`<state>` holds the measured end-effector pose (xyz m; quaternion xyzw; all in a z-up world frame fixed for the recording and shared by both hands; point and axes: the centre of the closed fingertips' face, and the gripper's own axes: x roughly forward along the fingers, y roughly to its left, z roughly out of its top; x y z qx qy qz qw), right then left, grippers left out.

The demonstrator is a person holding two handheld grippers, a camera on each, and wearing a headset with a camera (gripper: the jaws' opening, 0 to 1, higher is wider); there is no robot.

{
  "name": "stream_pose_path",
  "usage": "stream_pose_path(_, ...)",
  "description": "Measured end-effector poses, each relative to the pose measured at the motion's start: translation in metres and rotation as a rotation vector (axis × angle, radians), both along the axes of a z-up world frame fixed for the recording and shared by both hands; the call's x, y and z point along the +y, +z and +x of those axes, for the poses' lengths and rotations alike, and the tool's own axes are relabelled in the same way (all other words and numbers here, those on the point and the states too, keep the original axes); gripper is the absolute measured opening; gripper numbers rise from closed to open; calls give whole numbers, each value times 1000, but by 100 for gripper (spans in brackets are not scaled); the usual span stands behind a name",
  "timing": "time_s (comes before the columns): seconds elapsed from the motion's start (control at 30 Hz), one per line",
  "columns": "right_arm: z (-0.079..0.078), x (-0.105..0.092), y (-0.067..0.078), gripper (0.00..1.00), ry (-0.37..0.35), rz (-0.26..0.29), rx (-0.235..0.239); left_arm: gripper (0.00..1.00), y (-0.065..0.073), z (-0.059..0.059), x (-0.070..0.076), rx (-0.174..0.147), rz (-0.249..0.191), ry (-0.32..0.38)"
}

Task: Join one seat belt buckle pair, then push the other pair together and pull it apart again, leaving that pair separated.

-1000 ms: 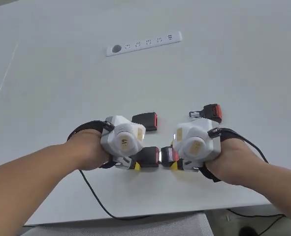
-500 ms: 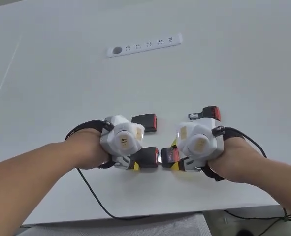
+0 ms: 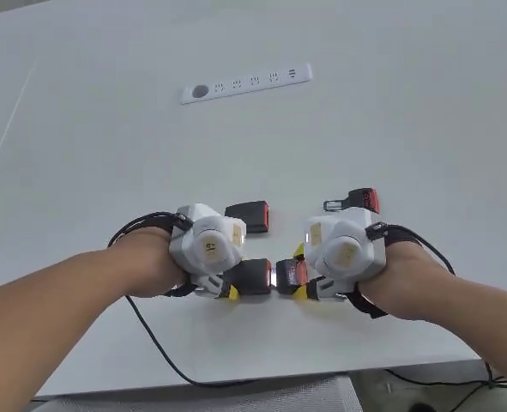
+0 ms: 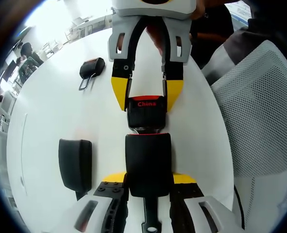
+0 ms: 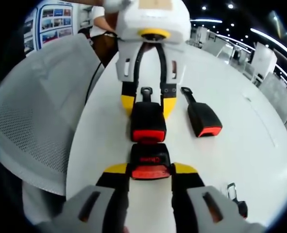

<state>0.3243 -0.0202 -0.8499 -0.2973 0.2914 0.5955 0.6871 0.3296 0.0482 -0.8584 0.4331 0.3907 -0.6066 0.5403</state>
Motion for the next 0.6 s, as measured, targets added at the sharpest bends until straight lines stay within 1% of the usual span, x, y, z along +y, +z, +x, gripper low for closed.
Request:
stream_pose_path(0.1, 1, 0, 0, 33, 3, 4, 11, 34, 0, 0, 0, -3, 5, 5)
stream_pose_path(0.2, 1, 1, 0, 33, 6, 2, 4, 34, 0, 1, 1, -4, 11, 25)
stream_pose_path(0.27, 0, 2, 1, 34, -16, 13, 27, 34, 0, 1, 2, -2, 12, 47)
stream_pose_path(0.3, 0, 2, 2, 34, -18, 17, 37, 35, 1, 0, 5, 2, 23, 41)
stream_pose_path(0.33, 0, 2, 3, 35, -18, 18, 36, 36, 4, -1, 5, 9, 14, 49)
stream_pose_path(0.37, -2, 1, 5, 35, -15, 16, 38, 36, 6, -1, 5, 19, 8, 80)
stream_pose_path(0.4, -3, 1, 9, 35, -13, 21, 40, 36, 9, 1, 5, 20, 0, 113)
stream_pose_path(0.43, -4, 1, 14, 35, -11, 24, 42, 35, 15, 4, 3, 10, -24, 122)
stream_pose_path(0.47, -5, 1, 16, 34, -9, 26, 43, 35, 19, 5, 2, 5, -31, 121)
stream_pose_path(0.53, -2, 1, 29, 34, -11, 46, 31, 38, 31, 8, 1, -2, -57, 124)
stream_pose_path(0.57, -1, 0, 35, 34, -10, 54, 28, 38, 39, 12, -2, -14, -86, 141)
stream_pose_path(0.6, 2, -3, 42, 33, -13, 63, 20, 37, 44, 15, -5, -13, -111, 150)
